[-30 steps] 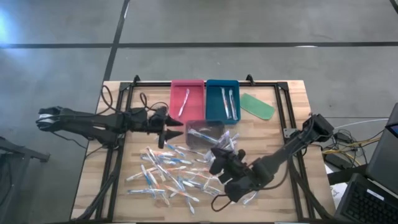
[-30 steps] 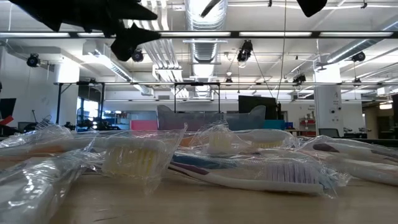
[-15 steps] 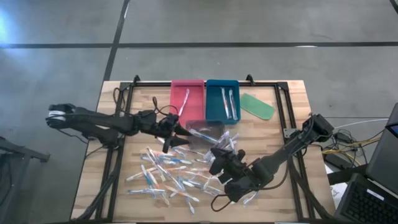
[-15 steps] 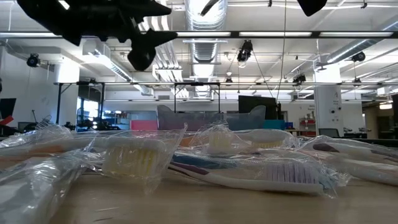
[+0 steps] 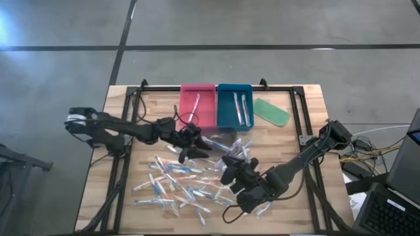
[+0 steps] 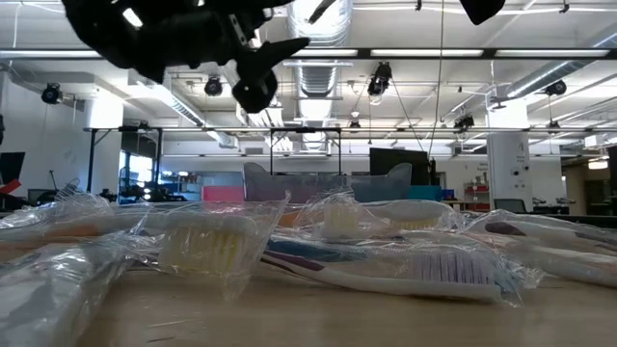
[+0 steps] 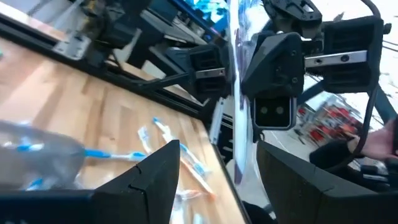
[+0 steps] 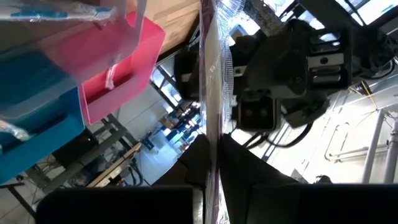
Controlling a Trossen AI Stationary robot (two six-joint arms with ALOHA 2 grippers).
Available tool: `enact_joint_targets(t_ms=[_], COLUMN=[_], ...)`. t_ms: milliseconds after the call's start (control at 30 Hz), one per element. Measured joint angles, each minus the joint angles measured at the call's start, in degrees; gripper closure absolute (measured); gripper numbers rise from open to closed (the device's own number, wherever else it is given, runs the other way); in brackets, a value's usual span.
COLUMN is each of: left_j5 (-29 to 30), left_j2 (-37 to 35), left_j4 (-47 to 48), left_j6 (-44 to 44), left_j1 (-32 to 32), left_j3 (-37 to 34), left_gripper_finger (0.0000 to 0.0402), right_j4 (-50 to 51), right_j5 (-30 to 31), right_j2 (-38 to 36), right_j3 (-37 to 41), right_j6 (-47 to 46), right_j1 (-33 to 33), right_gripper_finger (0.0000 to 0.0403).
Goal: Pick & Place Toothbrushes
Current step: Put the purple toothbrush into the pink bin
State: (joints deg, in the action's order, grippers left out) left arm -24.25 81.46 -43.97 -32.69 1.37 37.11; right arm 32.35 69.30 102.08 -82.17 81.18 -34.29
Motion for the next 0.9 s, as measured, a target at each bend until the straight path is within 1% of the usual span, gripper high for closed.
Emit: enact_joint_targets(t_ms=[200, 300, 400, 500, 700, 800, 900], left_j5=[-6.8, -7.2, -9.0, -10.6, -10.8, -10.9, -10.9], left_j2=[6.2, 8.5, 9.9, 10.5, 11.0, 11.0, 11.0], left_j4=[0.4, 1.3, 3.2, 3.5, 3.7, 3.7, 4.0], left_j6=[0.0, -0.1, 0.0, 0.0, 0.2, 0.2, 0.2], left_j1=[0.0, -0.1, 0.0, 0.0, 0.0, 0.0, 0.0], left_j3=[6.7, 9.1, 11.1, 12.5, 13.8, 13.6, 13.4], left_gripper_finger=[0.0183, 0.0183, 0.0184, 0.0183, 0.0186, 0.0203, 0.0234], right_j4=[-1.5, -1.5, -1.5, -1.4, -1.3, -1.3, -1.3], right_j5=[-0.3, -0.4, -0.4, -0.4, -0.4, -0.4, -0.4], right_j2=[0.0, 0.0, 0.0, 0.0, 0.0, 0.0, 0.0], right_j3=[0.0, 0.0, 0.0, 0.0, 0.0, 0.0, 0.0], right_j6=[1.4, 1.5, 1.5, 1.5, 1.4, 1.4, 1.4], right_j1=[0.1, 0.1, 0.1, 0.1, 0.2, 0.3, 0.5], right_gripper_finger=[0.0385, 0.0385, 0.0385, 0.0385, 0.0385, 0.0383, 0.0383])
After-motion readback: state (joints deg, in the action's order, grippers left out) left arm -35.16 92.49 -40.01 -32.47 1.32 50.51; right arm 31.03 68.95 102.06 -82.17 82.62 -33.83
